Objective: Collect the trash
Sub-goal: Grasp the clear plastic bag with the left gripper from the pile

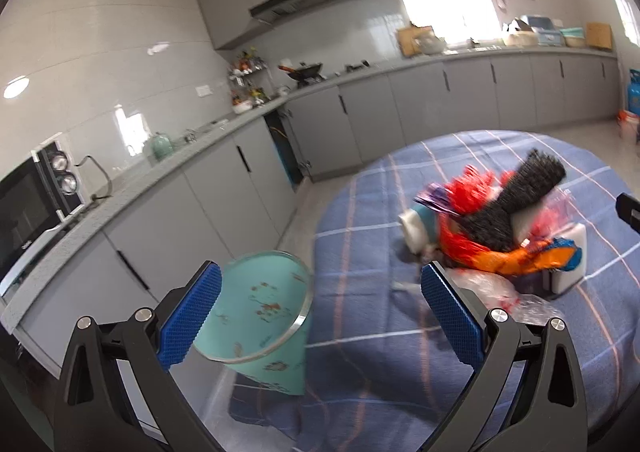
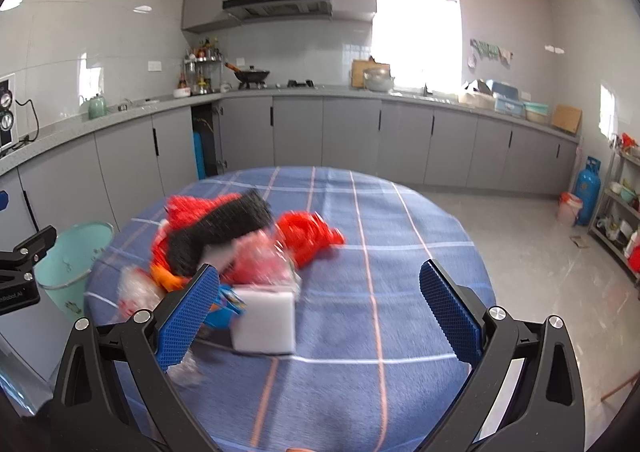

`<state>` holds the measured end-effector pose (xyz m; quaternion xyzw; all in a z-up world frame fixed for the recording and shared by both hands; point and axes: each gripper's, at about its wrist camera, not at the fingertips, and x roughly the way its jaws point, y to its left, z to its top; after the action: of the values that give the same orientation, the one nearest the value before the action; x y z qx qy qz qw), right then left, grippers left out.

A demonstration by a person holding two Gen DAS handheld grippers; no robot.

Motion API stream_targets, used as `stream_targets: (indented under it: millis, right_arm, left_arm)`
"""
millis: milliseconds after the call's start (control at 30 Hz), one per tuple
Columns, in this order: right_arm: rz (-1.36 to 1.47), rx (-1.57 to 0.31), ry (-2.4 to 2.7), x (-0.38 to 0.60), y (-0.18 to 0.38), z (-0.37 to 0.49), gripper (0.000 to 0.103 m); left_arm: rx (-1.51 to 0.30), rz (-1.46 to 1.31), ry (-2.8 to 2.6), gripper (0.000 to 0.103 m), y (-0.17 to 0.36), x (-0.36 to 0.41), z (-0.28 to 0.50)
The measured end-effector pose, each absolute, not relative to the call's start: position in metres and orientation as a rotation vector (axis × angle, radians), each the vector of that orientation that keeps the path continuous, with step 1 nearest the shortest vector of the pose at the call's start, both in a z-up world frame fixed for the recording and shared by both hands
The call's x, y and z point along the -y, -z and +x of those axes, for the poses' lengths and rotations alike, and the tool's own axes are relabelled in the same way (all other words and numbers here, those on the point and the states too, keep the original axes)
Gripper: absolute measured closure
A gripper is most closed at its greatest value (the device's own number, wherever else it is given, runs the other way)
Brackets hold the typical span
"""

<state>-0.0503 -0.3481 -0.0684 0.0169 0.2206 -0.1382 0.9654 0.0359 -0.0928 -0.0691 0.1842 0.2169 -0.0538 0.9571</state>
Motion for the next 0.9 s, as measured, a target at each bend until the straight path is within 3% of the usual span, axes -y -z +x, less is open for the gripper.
stream_targets:
  millis: [567,633,733,900]
  right_arm:
    - [0.113,-0.49,0.297,0.378,0.091,-0.052,0.005]
    - [0.106,-0.496,0.291,0.375,0.093,-0.052,0.005]
    - [0.098,-0.504,0.285,0.371,0.094,-0.052,0.005]
    - [0.081,-0.501,0.279,0.364,0.094,-0.052,0.005]
  left_arm:
    - [-0.576,0.354,0.207,0.005,0.118,0.159,0.055]
    - [-0.595,0.351,0.224,0.01,0.122,0.159,0.057]
    - [-0.63,0.338,0.278,0.027,0.125,0.159,0.057]
    - [-0.663,0.318,0.387,0.081,0.13,0.165,0.052]
